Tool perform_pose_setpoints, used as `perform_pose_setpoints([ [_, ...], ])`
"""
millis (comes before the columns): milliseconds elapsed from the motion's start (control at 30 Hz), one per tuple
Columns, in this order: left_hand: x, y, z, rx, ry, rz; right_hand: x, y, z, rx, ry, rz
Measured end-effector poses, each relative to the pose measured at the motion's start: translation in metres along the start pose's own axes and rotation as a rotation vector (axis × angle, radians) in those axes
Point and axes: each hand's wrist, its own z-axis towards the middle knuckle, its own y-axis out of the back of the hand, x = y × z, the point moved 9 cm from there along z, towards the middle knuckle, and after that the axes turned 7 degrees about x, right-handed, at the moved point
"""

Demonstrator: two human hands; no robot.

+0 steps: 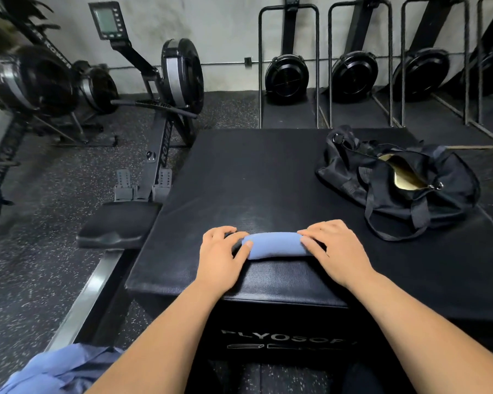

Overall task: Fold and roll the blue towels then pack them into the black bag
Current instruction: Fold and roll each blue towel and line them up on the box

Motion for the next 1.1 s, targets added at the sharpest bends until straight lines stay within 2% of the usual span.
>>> perform_pose_setpoints([
  [100, -0.006, 0.000, 0.014, 0.074, 0.081, 0.070, -0.006, -0.008, 0.003, 0.199, -0.002, -0.016],
  [200, -0.012, 0.011, 0.022, 0.032, 0.144, 0.055, -0.006, -0.009, 0.006, 0.262, -0.061, -0.018],
  [300, -0.016, 0.025, 0.020, -0.056, 0.178, 0.033, 0.002, -0.013, 0.005, 0.243, -0.155, 0.036],
  [400, -0.022, 0.018, 0.010, 0.010, 0.136, -0.045, 0.015, -0.018, 0.000, 0.149, -0.271, 0.110],
  [533, -0.021, -0.001, -0.003, 0.123, 0.118, -0.175, 0.051, -0.035, 0.000, 0.173, -0.325, 0.070],
  [633, -0.011, 0.002, -0.007, 0.122, 0.158, -0.269, 0.074, -0.052, 0.008, 0.244, -0.304, 0.099],
  [767, 0.012, 0.014, -0.011, 0.127, 0.221, -0.347, 0.095, -0.059, 0.015, 0.231, -0.251, 0.224],
  [967, 0.026, 0.027, -0.009, 0.188, 0.177, -0.260, 0.121, -0.075, 0.015, 0.392, -0.060, 0.050],
  [1100, 0.026, 0.032, -0.003, 0.223, 0.123, -0.118, 0.127, -0.068, 0.026, 0.281, -0.008, -0.089],
])
